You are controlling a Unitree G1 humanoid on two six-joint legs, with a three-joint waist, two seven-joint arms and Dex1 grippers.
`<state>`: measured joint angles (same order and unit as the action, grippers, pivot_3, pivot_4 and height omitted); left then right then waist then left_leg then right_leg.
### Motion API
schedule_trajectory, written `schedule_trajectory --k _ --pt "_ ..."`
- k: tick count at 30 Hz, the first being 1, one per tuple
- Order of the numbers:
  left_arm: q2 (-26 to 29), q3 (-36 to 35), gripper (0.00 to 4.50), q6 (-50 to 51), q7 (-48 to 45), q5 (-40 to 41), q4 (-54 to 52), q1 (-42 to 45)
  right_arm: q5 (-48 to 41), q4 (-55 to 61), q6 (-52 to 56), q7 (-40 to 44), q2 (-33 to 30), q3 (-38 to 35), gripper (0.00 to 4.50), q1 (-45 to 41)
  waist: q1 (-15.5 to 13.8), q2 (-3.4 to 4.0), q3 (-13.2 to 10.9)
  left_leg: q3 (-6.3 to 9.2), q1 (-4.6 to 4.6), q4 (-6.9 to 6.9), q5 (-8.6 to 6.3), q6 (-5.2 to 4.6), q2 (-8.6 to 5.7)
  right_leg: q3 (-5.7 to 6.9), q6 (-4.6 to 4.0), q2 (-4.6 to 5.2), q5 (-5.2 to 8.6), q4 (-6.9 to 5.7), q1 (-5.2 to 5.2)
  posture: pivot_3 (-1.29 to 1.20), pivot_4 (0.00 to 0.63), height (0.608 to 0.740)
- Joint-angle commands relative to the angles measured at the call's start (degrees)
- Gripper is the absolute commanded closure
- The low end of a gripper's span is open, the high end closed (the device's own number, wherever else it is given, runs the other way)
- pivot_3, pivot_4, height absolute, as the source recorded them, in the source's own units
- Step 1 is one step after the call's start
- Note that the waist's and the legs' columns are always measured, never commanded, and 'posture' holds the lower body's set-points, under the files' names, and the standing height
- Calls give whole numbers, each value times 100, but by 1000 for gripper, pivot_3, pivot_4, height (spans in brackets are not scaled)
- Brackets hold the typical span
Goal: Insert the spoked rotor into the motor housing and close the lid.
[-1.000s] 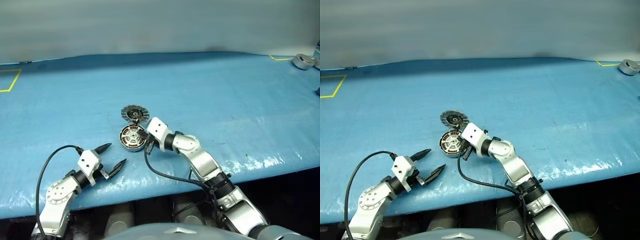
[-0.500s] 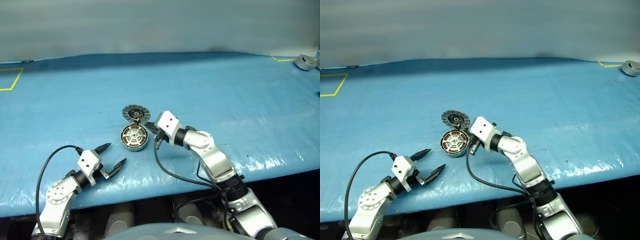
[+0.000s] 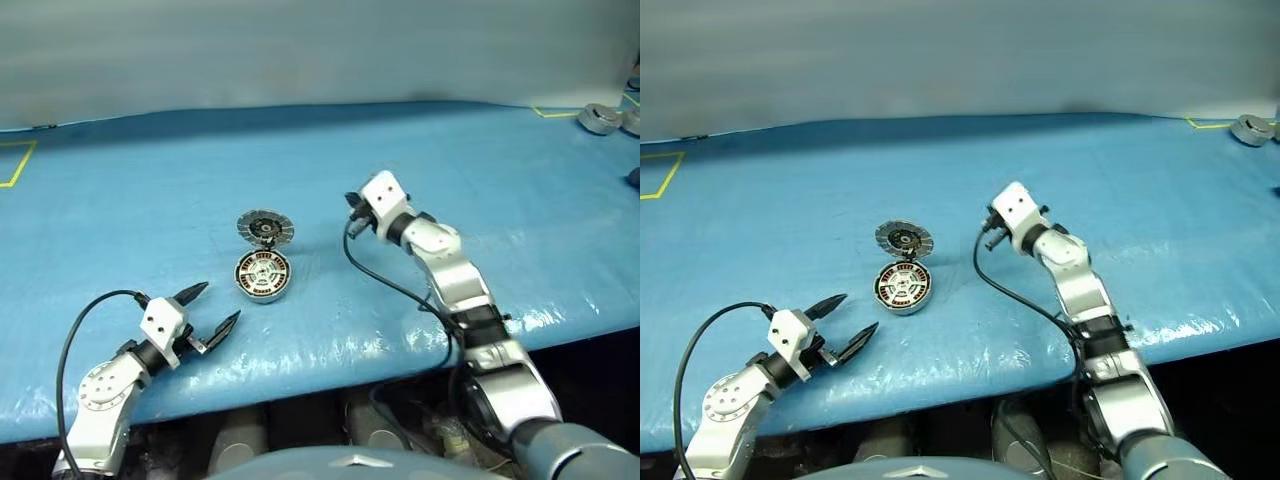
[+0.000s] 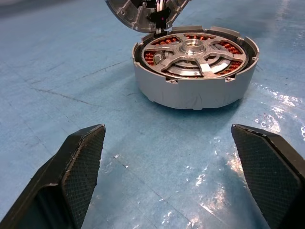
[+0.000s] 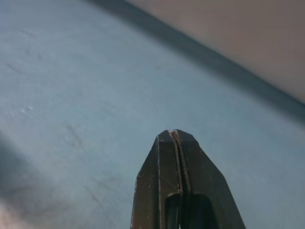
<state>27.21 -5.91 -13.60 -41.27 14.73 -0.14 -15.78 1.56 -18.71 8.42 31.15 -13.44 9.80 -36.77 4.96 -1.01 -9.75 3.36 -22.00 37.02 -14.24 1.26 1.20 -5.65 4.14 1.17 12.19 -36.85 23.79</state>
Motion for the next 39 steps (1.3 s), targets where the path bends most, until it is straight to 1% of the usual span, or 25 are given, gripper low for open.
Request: schedule_trajectory --k 1,4,7,9,14,19,21,25,26,30,32,34,39 --pt "-32 -102 0 -141 56 42 -207 -35 -511 -399 -272 775 347 63 4476 -429 -22 0 0 1 -1 -3 -1 -2 0 1 1 1 -4 1 0 0 150 740" --pt "-103 -71 0 -133 95 37 -281 -31 -693 -701 -219 1309 502 136 4476 -695 -62 3 -2 7 -5 -4 -5 -6 -2 5 -18 4 -15 2 0 0 150 740" --pt "-171 -125 0 -190 208 -20 -402 -308 -661 -997 -304 1760 642 377 4476 -862 -71 4 -2 5 -10 -4 -7 -5 -6 6 -18 12 -16 7 2 0 150 740" --pt "-195 -118 0 -212 241 -47 -441 -460 -707 -1036 -302 1935 688 405 4476 -881 -58 6 -4 4 -9 -5 -8 -3 -5 7 -19 12 -14 6 3 0 150 740" --pt "-257 -97 0 -166 355 -69 -590 -536 -869 -657 -192 2616 646 592 4476 -689 -68 10 -6 11 -8 -4 -9 -3 -2 15 -22 7 -7 -1 5 0 150 740" --pt "-257 -81 0 -106 420 -76 -615 -544 -893 212 58 3025 427 924 4476 -131 -69 10 -6 9 -7 -3 -9 -3 -3 14 -14 8 -4 0 3 0 150 740" --pt "-249 -64 0 -78 418 -69 -611 -511 -788 435 70 3017 345 1067 4476 70 -72 10 -6 9 -7 -3 -10 -1 -3 14 -13 9 -4 1 4 0 150 740" --pt "-198 -64 0 -44 365 -70 -532 -408 -693 530 139 2682 424 1180 4476 504 -68 9 -5 9 -3 -2 -10 0 -2 14 -11 6 10 -1 2 0 150 740" --pt "-183 -68 0 -25 356 -69 -528 -378 -695 552 170 2619 449 1174 4476 574 -66 9 -5 9 -3 -1 -10 0 -2 14 -24 6 18 -2 2 0 150 740" --pt "-149 -42 0 3 292 -69 -472 -257 -407 459 4 2269 454 1279 4476 772 -56 7 -4 4 0 4 -10 0 -2 11 -22 6 18 -5 0 0 150 740" --pt "-153 -8 0 11 277 -108 -435 -189 -313 425 -64 2022 481 1256 4476 847 -61 6 -3 5 5 5 -10 0 -2 11 -21 6 19 -4 -5 0 150 740" --pt "-175 17 0 22 276 -125 -409 -67 -410 383 -18 1784 598 1103 4476 937 -64 6 -3 4 6 5 -10 0 -2 11 -21 7 19 -3 -7 0 150 740" --pt "-272 135 0 -31 262 -185 -316 78 -408 460 80 1588 586 1061 4476 1168 -64 5 1 5 12 5 -10 0 -2 11 -20 6 19 -4 -14 0 150 740"
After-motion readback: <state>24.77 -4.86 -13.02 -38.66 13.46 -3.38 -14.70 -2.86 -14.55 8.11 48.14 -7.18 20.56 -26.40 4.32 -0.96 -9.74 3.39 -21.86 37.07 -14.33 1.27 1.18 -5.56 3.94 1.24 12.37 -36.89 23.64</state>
